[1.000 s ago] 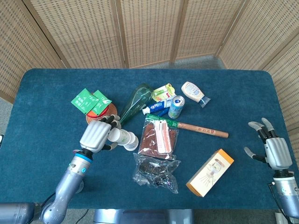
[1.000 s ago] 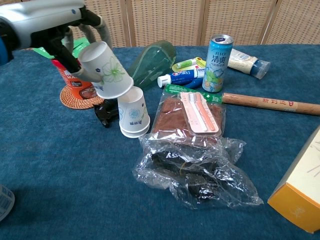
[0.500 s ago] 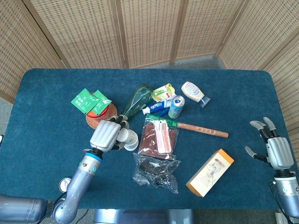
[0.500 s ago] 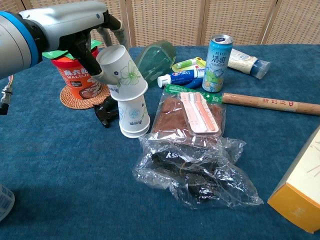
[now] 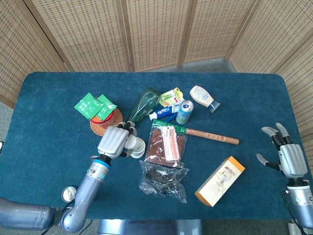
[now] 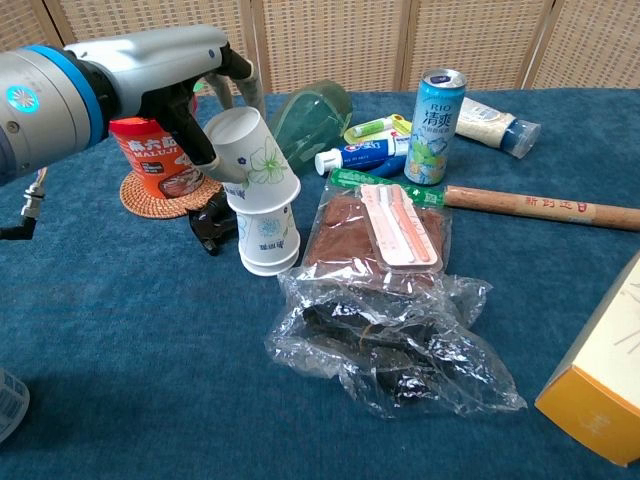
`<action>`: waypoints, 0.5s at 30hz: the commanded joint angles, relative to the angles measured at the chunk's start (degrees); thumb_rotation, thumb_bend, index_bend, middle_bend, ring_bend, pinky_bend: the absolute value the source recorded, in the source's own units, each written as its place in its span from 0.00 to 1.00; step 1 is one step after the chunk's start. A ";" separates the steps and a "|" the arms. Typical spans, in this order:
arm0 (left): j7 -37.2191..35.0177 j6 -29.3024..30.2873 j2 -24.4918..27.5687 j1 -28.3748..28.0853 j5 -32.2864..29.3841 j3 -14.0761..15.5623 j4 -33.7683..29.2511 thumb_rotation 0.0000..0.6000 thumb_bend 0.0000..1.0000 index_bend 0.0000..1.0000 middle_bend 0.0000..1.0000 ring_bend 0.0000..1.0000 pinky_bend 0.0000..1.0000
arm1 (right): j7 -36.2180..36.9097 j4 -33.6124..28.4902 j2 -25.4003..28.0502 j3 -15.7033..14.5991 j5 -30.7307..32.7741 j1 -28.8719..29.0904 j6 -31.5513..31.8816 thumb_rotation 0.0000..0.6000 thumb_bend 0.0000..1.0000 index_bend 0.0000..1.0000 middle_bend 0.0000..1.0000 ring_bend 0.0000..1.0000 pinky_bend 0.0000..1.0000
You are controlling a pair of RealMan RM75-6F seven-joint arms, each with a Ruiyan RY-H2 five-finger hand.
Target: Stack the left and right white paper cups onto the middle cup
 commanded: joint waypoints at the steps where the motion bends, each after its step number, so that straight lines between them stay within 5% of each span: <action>1: 0.30 0.04 -0.45 -0.55 -0.93 0.10 0.62 1.00 0.25 0.42 0.27 0.28 0.55 | 0.12 -0.01 0.02 0.08 0.09 -0.03 0.01 1.00 0.26 0.19 0.24 0.07 0.43; 5: 0.59 0.24 -0.55 -1.01 -2.30 0.11 0.81 1.00 0.25 0.38 0.21 0.22 0.51 | 0.18 0.05 0.03 0.05 0.06 -0.02 -0.06 1.00 0.26 0.19 0.24 0.07 0.43; 9: 0.61 0.28 -0.52 -1.51 -2.41 0.38 1.36 1.00 0.24 0.28 0.02 0.05 0.42 | 0.09 0.14 -0.09 -0.05 -0.03 0.04 -0.25 1.00 0.26 0.19 0.24 0.07 0.44; 15: -0.52 -0.09 -0.49 -1.68 -2.08 1.02 2.27 1.00 0.24 0.23 0.00 0.00 0.36 | -0.02 0.17 -0.18 -0.09 -0.04 0.02 -0.31 1.00 0.26 0.19 0.24 0.07 0.43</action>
